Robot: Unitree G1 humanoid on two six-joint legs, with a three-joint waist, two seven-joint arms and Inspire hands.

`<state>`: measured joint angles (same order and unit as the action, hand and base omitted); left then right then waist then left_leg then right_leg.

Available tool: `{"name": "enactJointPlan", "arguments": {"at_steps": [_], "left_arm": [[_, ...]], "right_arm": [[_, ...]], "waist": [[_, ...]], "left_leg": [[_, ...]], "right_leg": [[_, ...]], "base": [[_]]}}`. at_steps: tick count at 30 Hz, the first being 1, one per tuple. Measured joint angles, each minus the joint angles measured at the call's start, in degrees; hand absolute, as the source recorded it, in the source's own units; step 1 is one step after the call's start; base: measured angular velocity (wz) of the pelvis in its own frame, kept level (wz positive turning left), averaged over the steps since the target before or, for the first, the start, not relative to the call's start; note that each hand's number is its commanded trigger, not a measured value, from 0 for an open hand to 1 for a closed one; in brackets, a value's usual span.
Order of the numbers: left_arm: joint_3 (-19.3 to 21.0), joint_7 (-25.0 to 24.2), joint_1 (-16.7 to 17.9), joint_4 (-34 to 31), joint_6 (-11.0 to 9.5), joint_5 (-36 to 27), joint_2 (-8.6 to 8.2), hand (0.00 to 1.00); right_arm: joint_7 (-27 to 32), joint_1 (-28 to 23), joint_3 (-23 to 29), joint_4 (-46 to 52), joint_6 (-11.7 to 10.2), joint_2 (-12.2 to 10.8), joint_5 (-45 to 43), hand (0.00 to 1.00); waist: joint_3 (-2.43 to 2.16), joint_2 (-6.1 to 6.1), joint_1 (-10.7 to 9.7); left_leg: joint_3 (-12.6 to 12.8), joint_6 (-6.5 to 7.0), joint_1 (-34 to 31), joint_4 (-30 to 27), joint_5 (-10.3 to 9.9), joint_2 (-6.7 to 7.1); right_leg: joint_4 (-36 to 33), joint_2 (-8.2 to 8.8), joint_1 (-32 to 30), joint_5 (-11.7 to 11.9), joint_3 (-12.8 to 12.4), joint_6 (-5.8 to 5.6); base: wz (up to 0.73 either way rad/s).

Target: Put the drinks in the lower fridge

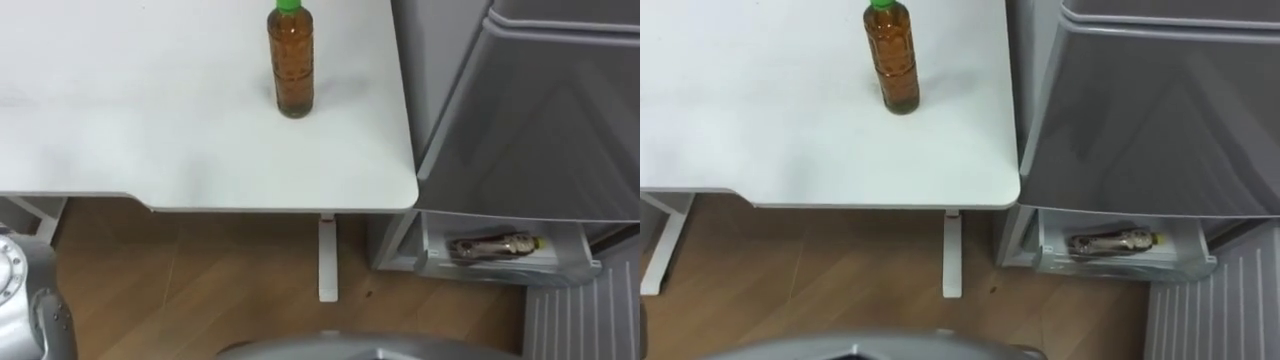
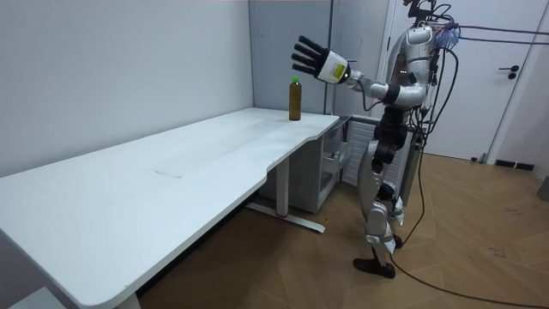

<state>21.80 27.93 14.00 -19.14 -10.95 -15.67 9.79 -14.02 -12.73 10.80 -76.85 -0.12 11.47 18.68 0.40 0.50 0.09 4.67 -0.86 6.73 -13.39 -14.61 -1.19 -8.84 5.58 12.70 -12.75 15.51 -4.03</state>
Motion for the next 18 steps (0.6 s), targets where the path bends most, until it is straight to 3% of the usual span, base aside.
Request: {"name": "enactJointPlan", "arguments": {"at_steps": [7, 13, 18], "left_arm": [[-4.1, -12.2, -1.2, 0.0, 0.3, -0.6, -0.04, 0.00], [-8.7, -21.9, -1.2, 0.6, 3.4, -2.8, -0.08, 0.00], [-10.0, -26.2, -1.2, 0.8, 5.3, -2.9, -0.11, 0.00]], "right_arm": [[-1.1, 1.7, 0.1, -1.3, 0.2, 0.2, -1.5, 0.00], [-1.0, 3.7, 0.0, -1.4, 0.2, -0.2, -1.5, 0.00], [0.3, 4.0, -0.5, -0.6, 0.0, -0.3, -1.5, 0.00]], "waist": [[0.36, 0.17, -1.6], [0.71, 0.29, -3.0], [0.53, 0.59, -3.0]], "left_leg": [[0.2, -0.01, 0.7, -0.1, 0.0, 0.05], [0.4, -0.02, -0.2, -0.2, 0.1, -0.05], [1.5, -0.02, -0.4, -0.1, 0.1, -0.19]], "right_leg": [[0.1, 0.00, 0.2, 0.0, -0.8, 0.00], [0.0, -0.08, -0.9, 0.0, -1.4, 0.01], [-0.1, -0.16, -1.8, 0.0, -2.1, 0.06]], "base": [[-0.02], [-0.03], [-0.10]]}}
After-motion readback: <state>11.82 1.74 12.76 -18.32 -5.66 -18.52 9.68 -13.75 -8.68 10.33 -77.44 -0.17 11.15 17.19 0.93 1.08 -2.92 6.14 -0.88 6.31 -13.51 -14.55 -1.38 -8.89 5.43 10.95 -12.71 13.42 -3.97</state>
